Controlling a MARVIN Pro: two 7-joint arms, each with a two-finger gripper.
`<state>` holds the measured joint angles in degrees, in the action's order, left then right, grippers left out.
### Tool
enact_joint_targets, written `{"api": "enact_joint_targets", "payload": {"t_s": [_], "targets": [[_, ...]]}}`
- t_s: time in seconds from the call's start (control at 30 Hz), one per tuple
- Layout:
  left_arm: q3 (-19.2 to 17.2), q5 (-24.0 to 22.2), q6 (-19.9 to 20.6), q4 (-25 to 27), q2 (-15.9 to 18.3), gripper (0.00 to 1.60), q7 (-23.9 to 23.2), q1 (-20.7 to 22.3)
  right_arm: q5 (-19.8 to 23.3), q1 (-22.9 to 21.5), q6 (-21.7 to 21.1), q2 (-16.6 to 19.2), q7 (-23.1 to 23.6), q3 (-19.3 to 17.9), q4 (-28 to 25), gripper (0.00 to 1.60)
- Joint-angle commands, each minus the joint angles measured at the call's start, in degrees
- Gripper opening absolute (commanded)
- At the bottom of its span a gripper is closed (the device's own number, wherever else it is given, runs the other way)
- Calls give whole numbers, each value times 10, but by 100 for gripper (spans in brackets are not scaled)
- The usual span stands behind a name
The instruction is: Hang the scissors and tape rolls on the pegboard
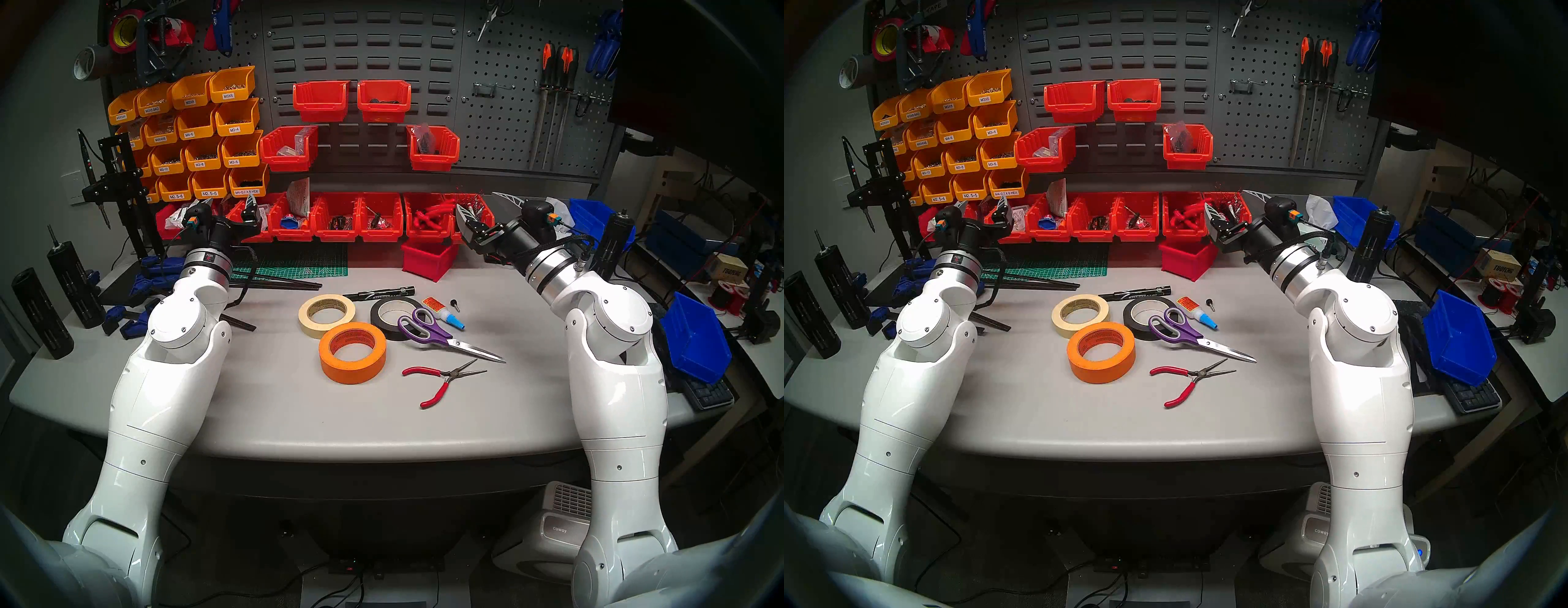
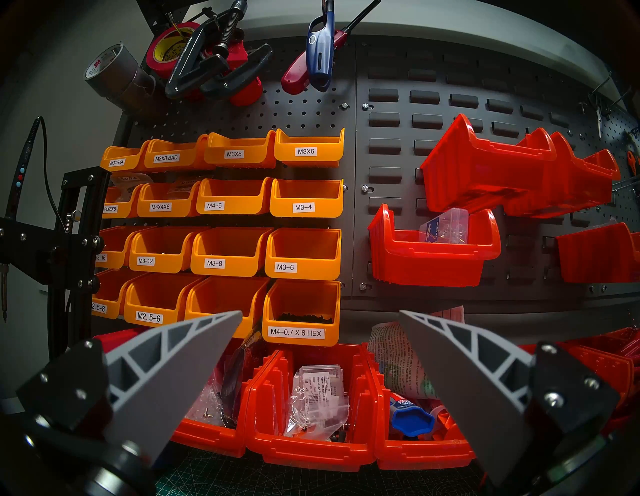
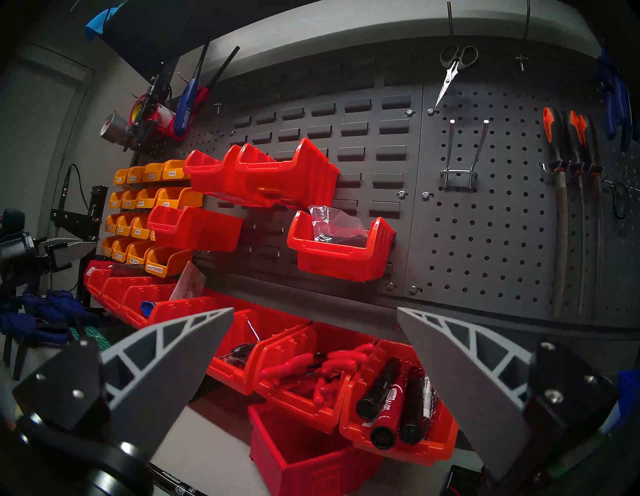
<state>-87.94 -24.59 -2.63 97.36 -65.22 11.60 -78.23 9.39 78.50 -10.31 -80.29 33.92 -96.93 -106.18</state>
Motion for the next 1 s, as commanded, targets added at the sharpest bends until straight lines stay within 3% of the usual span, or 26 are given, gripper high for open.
{"api": "enact_joint_targets", "payload": {"t_s": [0.0, 0.23, 0.97], "targets": [[-4, 0, -6, 16, 1, 160, -1, 18, 12, 4, -9, 11, 17, -11, -40, 160], [-4, 0, -6, 16, 1, 160, -1, 18, 19, 14, -25, 16, 31, -20, -50, 160], [-4, 0, -6, 16, 1, 160, -1, 18, 47, 46, -73, 55, 139, -28, -70, 160]]}}
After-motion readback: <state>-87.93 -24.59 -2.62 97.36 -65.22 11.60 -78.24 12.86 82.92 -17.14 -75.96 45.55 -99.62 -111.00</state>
